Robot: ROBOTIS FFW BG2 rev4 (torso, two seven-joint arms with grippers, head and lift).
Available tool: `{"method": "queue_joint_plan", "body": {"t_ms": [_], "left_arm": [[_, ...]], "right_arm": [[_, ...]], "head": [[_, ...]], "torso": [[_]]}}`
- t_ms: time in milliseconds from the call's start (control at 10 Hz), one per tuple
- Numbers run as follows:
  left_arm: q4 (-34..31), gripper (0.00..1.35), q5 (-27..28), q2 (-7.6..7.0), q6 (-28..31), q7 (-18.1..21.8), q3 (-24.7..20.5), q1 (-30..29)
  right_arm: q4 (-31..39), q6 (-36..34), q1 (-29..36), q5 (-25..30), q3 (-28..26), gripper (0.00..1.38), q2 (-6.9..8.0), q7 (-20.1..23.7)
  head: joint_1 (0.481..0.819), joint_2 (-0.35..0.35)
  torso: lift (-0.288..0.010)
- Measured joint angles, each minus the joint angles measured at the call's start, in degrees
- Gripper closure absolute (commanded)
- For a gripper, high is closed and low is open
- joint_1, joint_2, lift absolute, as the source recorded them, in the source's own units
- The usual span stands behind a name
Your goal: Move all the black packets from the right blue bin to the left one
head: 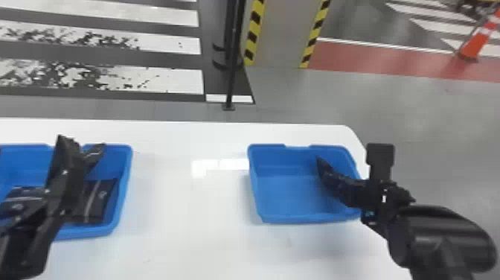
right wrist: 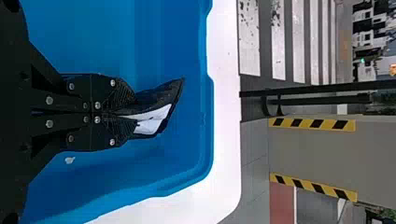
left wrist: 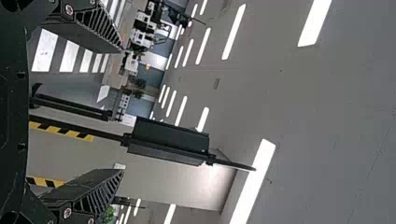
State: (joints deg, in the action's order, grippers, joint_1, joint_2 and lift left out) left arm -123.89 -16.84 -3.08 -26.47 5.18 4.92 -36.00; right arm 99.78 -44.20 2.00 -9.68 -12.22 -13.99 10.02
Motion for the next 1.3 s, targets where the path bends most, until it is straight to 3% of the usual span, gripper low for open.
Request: {"method": "queue_joint_plan", "body": {"t_ms": [200,500,700,1000,1300], "left_arm": [[0.1,0.12,0.2,0.01,-1.3,-0.3,0.0,0.0],[0.1,0.13,0.4,0.01,-2.2,-0.6,0.4,0.1],[0.1,0.13,0.4,-0.27,-1.4,-0.6,1.3,0.5],[0.1,0.13,0.1,-0.51,0.7,-0.6,2.0,1.0],[0.1,0.13,-0.1,-0.75,2.8,-0.6,2.8,1.5]], "right_arm": [[1.8,3.9,0.9,-4.8,0.4,1.19,0.34,0.5],[1.0,13.3,0.8,-22.8,3.1,1.19,-0.06,7.7],[2.8,18.0,0.0,-31.1,9.5,1.19,-1.15,11.5],[4.8,19.3,-1.6,-44.2,23.2,1.19,-2.79,14.5],[6.6,22.2,-4.0,-46.3,34.5,1.19,-4.02,14.6]], "head": [[0.695,-0.181],[0.695,-0.085],[0.695,0.009],[0.694,0.168],[0.695,0.270]], "torso": [[-0.140],[-0.140],[-0.140],[-0.140],[-0.140]]}}
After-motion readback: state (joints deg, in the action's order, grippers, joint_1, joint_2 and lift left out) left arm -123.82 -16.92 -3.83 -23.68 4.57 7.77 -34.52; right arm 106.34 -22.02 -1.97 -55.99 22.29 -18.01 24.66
